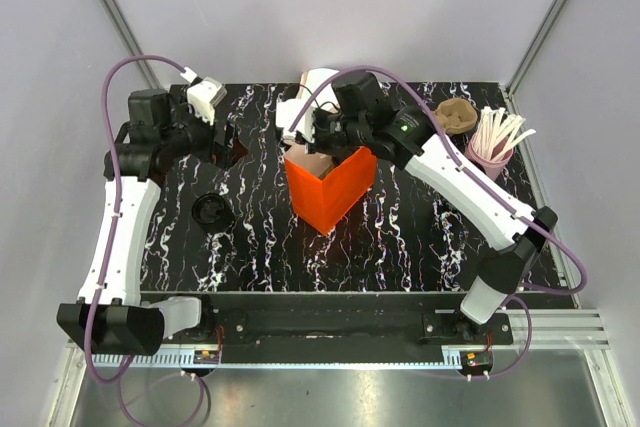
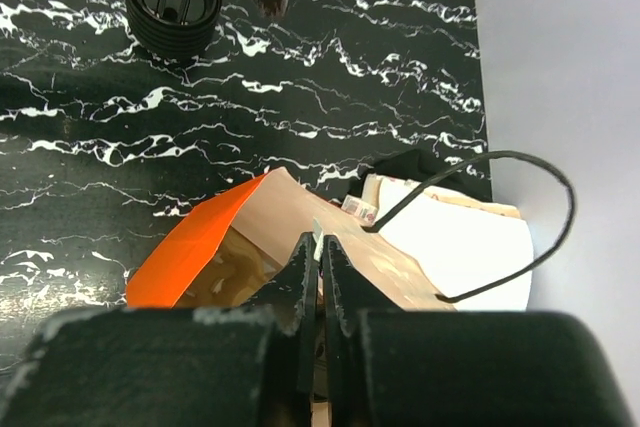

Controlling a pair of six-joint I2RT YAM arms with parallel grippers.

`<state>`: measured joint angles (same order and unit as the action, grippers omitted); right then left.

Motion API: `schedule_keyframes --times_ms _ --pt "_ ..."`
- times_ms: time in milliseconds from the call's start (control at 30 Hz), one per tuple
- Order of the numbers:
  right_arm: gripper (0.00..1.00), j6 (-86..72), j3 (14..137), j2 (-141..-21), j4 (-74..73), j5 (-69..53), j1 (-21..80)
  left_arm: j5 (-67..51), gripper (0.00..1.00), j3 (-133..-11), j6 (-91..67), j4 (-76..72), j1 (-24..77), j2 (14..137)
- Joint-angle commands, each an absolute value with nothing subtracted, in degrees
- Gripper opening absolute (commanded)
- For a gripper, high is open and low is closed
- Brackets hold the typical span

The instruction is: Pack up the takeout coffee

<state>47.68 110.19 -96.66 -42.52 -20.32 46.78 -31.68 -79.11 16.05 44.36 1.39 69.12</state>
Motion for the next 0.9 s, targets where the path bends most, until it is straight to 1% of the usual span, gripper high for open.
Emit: schedule_keyframes --times_ms 0,33,67,233,367,400,433,467,500,600,633,700,733,767,867 --pt "0.07 48.69 107.23 -95.19 -38.32 -19.07 47.37 -34.36 0.99 -78.66 15.56 41.22 0.88 66.97" --pt "0.15 48.78 106.88 -95.01 -37.97 -18.81 47.37 -34.54 0.99 -78.66 15.56 41.22 0.79 66.89" --pt "0.21 48.87 106.09 -94.57 -37.97 -18.63 47.37 -34.63 0.99 -78.66 15.47 41.31 0.70 66.80" --pt "0.27 48.87 104.33 -92.38 -37.79 -17.76 47.37 -34.98 0.99 -78.57 15.47 41.22 0.62 66.53" --pt "0.37 48.43 104.50 -89.57 -39.20 -17.23 47.37 -35.42 0.99 -78.92 15.21 41.22 0.62 66.62" --pt "0.42 48.17 104.76 -89.04 -39.55 -16.97 47.37 -35.51 0.99 -78.93 15.21 41.13 0.62 66.53" --pt "0.44 47.56 105.03 -88.51 -40.25 -16.44 47.37 -35.59 0.99 -79.01 15.12 41.22 0.62 66.53" --pt "0.49 47.20 105.73 -87.37 -40.51 -16.17 47.37 -35.68 0.99 -78.93 15.03 41.22 0.62 66.53" --pt "0.56 46.50 106.17 -86.84 -40.60 -15.56 47.37 -35.68 0.99 -79.10 15.03 41.22 0.62 66.53" --pt "0.67 43.51 108.63 -84.99 -41.48 -12.67 47.37 -36.21 0.99 -79.28 14.77 41.22 0.62 66.27" --pt "0.76 42.03 109.24 -84.03 -41.66 -10.57 47.37 -36.47 0.99 -79.28 14.68 41.22 0.62 66.27" --pt "0.89 41.40 110.04 -82.89 -41.57 -8.36 47.46 -36.91 0.99 -79.45 14.59 41.40 0.62 66.01" --pt "0.98 40.27 110.39 -81.92 -41.57 -6.17 47.29 -37.44 0.99 -79.54 14.42 41.31 0.62 65.92" --pt "1.00 40.08 110.48 -81.39 -41.49 -5.02 47.29 -37.70 0.99 -79.63 14.41 41.48 0.62 65.92" --pt "1.00 38.94 110.30 -79.55 -41.22 -1.15 46.85 -38.67 0.99 -79.89 14.24 41.66 0.62 65.65"
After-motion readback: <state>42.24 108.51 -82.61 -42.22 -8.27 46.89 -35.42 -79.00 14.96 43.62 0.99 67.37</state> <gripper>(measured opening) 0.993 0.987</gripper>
